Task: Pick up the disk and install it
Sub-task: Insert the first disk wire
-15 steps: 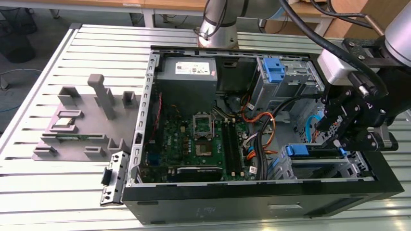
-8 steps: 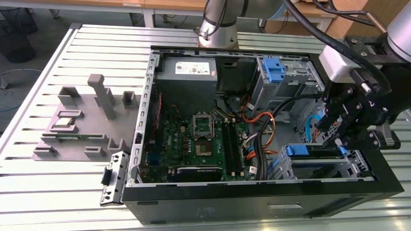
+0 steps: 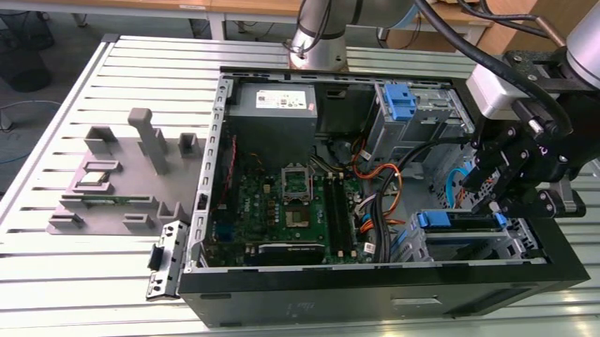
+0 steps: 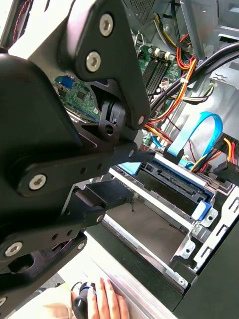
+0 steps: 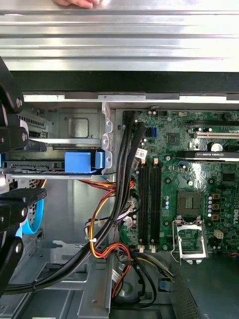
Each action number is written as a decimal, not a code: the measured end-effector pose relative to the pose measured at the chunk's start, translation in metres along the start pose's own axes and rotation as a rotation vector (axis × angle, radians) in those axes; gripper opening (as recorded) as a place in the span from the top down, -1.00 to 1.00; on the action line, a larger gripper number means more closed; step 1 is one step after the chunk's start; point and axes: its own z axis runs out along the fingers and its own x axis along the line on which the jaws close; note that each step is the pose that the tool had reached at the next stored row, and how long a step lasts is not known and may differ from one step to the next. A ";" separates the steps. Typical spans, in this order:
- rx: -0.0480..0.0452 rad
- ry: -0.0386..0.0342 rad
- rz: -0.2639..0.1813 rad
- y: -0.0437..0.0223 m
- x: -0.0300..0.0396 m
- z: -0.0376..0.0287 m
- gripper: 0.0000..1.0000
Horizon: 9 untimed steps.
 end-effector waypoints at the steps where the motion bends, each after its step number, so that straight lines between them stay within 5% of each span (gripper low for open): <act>1: 0.0000 0.0000 0.000 0.0000 0.0000 0.0000 0.15; 9: 0.0000 0.0001 0.000 0.0000 -0.0003 -0.0056 0.15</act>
